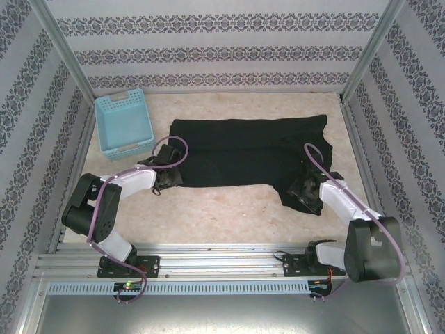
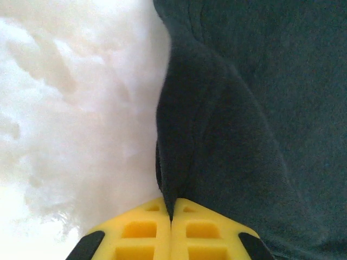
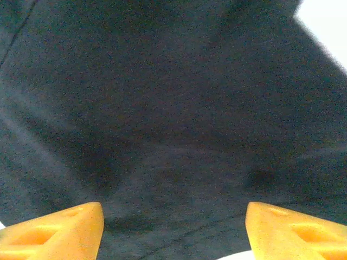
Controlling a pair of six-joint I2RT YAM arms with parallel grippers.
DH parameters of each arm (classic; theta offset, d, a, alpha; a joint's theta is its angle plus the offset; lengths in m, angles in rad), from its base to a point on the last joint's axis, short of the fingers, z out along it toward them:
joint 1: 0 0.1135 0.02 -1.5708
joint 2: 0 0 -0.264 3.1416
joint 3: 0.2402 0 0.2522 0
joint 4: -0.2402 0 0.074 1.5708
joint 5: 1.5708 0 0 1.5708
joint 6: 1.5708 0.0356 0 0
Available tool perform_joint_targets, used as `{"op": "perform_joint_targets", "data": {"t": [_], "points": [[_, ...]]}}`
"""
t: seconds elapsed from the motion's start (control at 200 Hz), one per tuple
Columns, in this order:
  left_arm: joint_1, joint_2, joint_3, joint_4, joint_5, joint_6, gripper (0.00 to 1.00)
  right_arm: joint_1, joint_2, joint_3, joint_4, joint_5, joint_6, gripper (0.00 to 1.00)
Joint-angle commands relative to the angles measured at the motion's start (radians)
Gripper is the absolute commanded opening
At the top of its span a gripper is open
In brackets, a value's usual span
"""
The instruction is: Fold the inside-out t-shirt
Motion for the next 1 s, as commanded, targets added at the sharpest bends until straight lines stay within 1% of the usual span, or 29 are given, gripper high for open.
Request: {"op": "perform_joint_targets", "data": {"t": [0.0, 0.125, 0.21, 0.29, 0.365, 0.43, 0.525, 0.605, 0.759, 0.914, 0.994], "points": [[0.021, 0.004, 0.030, 0.021, 0.007, 0.025, 0.03, 0.078, 0.083, 0.030, 0.069, -0.047, 0.057, 0.70], [0.022, 0.009, 0.036, 0.022, 0.017, 0.030, 0.01, 0.183, 0.159, 0.087, 0.085, -0.040, 0.083, 0.67], [0.026, 0.010, 0.036, 0.021, 0.011, 0.033, 0.00, 0.217, 0.157, 0.114, 0.078, -0.024, 0.089, 0.67], [0.040, 0.011, 0.035, 0.016, 0.010, 0.041, 0.00, 0.216, 0.125, 0.124, 0.050, -0.018, 0.075, 0.67], [0.055, 0.011, 0.041, 0.003, 0.000, 0.051, 0.00, 0.211, 0.080, 0.141, -0.057, 0.070, 0.060, 0.69], [0.071, 0.010, 0.042, 0.001, -0.003, 0.057, 0.00, 0.187, 0.022, 0.124, -0.124, 0.135, 0.060, 0.70], [0.087, 0.010, 0.043, 0.006, 0.000, 0.066, 0.00, 0.137, -0.069, 0.065, -0.158, 0.154, 0.077, 0.69], [0.091, 0.015, 0.050, 0.003, -0.001, 0.069, 0.00, 0.129, -0.115, 0.034, -0.189, 0.180, 0.108, 0.68], [0.097, 0.028, 0.059, 0.004, 0.000, 0.070, 0.00, 0.143, -0.146, -0.009, -0.241, 0.200, 0.207, 0.66], [0.102, 0.028, 0.064, 0.006, 0.006, 0.072, 0.00, 0.239, -0.185, -0.086, -0.258, 0.184, 0.363, 0.65], [0.102, 0.025, 0.057, 0.010, 0.007, 0.069, 0.00, 0.283, -0.204, -0.093, -0.278, 0.218, 0.412, 0.65]]}}
